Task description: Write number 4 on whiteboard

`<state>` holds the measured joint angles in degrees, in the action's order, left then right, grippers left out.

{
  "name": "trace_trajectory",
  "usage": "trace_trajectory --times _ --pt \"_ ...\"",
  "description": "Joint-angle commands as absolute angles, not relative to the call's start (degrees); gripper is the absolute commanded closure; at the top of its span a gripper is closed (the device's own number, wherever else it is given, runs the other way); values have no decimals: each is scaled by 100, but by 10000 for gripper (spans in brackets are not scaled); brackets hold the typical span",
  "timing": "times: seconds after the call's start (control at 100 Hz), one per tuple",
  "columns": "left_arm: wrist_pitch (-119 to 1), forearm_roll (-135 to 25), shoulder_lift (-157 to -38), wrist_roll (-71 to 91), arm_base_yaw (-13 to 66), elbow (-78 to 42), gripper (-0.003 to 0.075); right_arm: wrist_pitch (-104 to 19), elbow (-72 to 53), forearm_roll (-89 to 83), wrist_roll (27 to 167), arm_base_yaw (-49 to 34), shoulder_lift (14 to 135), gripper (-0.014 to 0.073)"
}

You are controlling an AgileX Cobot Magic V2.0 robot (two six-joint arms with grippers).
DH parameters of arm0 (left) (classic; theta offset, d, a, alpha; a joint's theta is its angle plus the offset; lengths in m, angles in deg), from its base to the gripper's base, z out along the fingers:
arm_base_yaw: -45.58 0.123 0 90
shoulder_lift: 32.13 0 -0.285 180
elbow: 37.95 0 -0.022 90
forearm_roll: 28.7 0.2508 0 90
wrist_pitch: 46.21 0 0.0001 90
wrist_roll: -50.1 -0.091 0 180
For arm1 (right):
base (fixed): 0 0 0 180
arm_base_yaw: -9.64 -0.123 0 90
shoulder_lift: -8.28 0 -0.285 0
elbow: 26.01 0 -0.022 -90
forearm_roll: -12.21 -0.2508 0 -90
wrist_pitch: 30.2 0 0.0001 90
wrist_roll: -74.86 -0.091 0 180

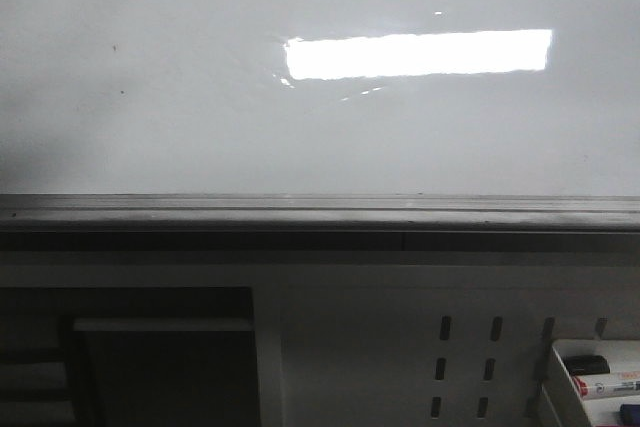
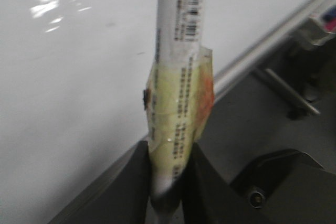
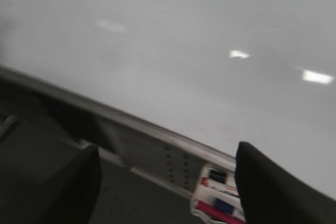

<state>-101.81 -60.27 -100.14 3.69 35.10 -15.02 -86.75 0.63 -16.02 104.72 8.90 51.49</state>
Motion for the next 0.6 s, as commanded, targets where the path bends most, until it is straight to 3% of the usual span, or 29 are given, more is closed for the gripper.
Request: trace_trajectory --times 0.0,0.13,0.28,0.59 --pt "-10556 -7140 -9942 -533 3502 -1722 741 -9042 -390 -2890 11882 914 5668 116" --pt "-10713 -7218 -9955 -824 3158 -1722 741 -9928 -808 -3689 13290 886 6401 116" --pt "-10542 -7135 -9955 -885 2380 -1722 741 -10157 -1192 -3898 14224 549 6907 116" --pt "-10305 -6605 -10462 -409 893 -2135 741 -10137 -1972 -3437 14164 -949 7783 127"
